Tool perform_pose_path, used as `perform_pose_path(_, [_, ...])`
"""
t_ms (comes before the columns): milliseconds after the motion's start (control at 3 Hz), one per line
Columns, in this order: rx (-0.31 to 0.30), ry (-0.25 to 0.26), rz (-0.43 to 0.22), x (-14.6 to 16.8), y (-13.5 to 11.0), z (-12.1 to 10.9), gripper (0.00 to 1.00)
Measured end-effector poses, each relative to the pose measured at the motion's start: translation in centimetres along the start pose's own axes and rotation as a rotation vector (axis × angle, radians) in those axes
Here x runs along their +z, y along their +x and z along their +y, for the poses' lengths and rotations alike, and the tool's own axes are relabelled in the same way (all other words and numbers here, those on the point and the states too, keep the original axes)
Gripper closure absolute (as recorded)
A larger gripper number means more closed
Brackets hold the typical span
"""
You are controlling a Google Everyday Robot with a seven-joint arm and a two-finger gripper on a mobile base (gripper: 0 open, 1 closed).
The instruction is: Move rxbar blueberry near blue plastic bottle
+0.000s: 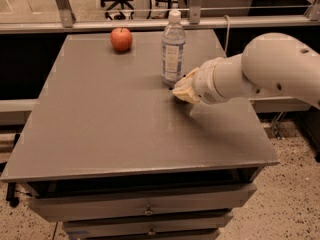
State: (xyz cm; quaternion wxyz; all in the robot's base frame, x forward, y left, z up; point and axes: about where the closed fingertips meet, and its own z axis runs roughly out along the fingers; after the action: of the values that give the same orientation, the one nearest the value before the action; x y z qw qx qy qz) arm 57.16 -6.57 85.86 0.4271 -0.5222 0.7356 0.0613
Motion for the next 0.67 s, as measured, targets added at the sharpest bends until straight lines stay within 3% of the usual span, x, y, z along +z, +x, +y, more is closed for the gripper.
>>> perform_pose_path(333, [0.007, 0.0, 0.008, -0.6, 0.5, 0.3, 0.12])
perform_pose_path(667, [0.013, 0.014, 0.012, -2.0, 0.6, 0.2, 0.0])
